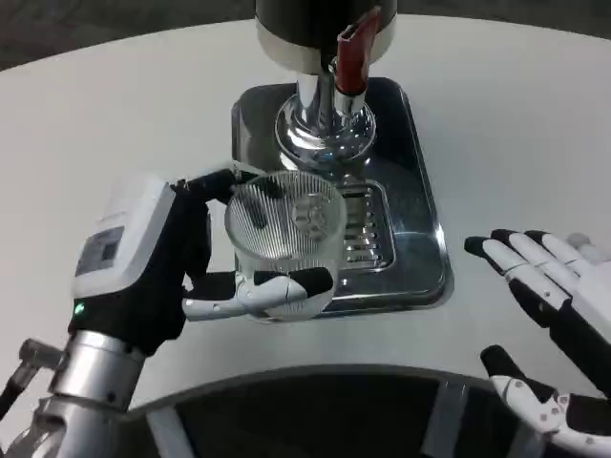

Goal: Grasp the cup under the faucet to collect the drink, then remove the cup.

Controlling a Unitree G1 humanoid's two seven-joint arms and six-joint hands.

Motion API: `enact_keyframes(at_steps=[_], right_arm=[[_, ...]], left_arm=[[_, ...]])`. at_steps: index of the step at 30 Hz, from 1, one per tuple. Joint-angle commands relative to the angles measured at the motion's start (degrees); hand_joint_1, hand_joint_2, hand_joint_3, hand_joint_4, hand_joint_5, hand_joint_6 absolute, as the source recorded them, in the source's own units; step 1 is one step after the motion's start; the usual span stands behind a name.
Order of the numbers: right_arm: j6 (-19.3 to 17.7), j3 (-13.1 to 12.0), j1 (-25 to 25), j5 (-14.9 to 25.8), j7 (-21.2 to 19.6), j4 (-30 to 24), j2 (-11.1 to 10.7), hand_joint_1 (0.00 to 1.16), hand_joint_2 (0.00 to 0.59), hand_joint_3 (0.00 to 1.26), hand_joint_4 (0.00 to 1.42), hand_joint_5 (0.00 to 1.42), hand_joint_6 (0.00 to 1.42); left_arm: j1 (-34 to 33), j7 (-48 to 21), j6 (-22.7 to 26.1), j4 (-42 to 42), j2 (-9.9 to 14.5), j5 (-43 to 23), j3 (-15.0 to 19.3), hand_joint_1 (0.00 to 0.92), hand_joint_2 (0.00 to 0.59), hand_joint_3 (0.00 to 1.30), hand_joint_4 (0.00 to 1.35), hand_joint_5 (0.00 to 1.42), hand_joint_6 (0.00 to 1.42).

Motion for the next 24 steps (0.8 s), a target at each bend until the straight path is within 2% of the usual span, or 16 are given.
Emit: enact_keyframes(at_steps=[1, 16, 24], right_arm=[[-1.0, -2.6, 2.2, 2.0, -1.4, -1.4, -0.7, 0.32, 0.534, 0.04, 0.00, 0.00, 0.00], [-2.7, -9.8, 6.2, 7.5, -2.5, -2.6, -1.4, 0.32, 0.534, 0.04, 0.00, 0.00, 0.00], [-4.2, -14.0, 8.4, 11.0, -3.1, -2.6, -1.5, 0.32, 0.534, 0.04, 0.00, 0.00, 0.00]], left_arm=[[-4.8, 3.2, 1.0, 4.6, 0.0, 1.8, -1.9, 0.585, 0.000, 0.99, 1.15, 1.29, 1.42], [-15.1, 7.5, 4.6, 18.6, 1.7, 5.4, -6.7, 0.585, 0.000, 0.99, 1.15, 1.29, 1.42], [-18.2, 11.2, 6.7, 23.0, 0.8, 7.8, -9.9, 0.581, 0.000, 0.99, 1.15, 1.29, 1.42]])
